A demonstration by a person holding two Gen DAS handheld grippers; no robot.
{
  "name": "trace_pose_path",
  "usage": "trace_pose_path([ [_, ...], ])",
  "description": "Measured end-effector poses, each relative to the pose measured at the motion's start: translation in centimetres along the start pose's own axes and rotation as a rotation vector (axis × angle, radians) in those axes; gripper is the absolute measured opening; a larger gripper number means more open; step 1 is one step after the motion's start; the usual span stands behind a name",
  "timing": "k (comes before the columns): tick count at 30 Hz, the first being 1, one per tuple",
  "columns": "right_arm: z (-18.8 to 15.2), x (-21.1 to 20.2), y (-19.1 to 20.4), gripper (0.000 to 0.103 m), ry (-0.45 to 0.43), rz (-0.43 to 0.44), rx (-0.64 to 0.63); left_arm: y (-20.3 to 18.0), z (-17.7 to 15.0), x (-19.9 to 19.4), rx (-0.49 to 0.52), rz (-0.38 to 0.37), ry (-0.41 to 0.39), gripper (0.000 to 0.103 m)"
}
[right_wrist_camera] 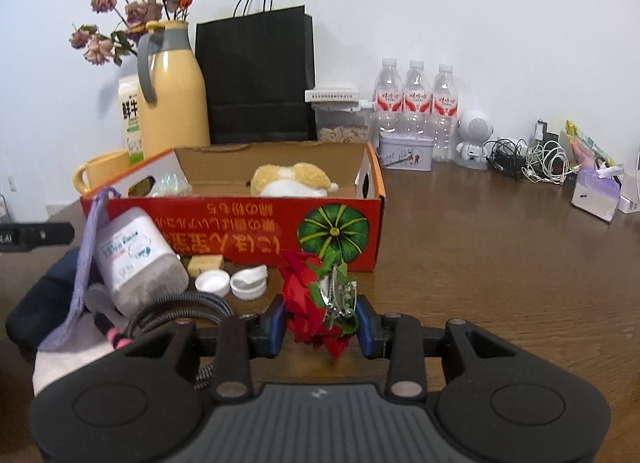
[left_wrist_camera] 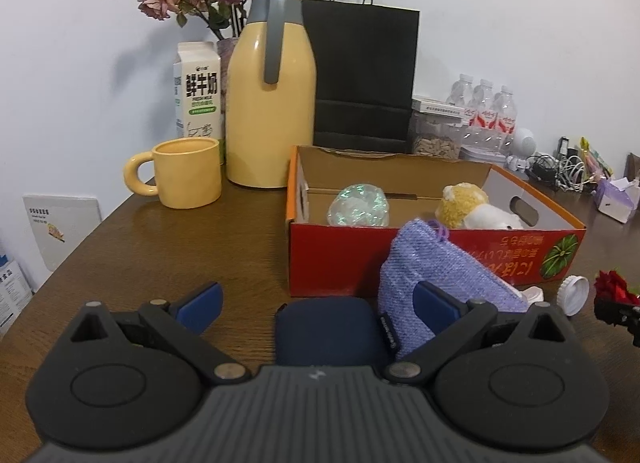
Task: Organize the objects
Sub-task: 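Grasp the navy blue case with the left tool while the right tool grasps the red ornament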
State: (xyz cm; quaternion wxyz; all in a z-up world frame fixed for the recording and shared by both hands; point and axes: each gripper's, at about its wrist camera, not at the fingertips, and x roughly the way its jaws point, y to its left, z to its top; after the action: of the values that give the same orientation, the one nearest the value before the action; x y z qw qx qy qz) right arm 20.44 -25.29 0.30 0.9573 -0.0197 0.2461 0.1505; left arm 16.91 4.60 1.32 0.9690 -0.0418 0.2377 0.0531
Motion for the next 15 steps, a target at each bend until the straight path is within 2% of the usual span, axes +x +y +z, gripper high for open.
trace_pose_path([
  [5, 0.0, 0.1, 0.2, 0.034, -0.027, -0.013, -0.003, 0.0, -0.6, 0.2, -0.001, 0.028, 0.074, 0.103],
  [15, -0.4, -0.5, 0.5, 0.034, -0.07, 0.006, -0.021, -0.4, -1.8, 1.3, -0.017, 0.024, 0.244, 0.103],
])
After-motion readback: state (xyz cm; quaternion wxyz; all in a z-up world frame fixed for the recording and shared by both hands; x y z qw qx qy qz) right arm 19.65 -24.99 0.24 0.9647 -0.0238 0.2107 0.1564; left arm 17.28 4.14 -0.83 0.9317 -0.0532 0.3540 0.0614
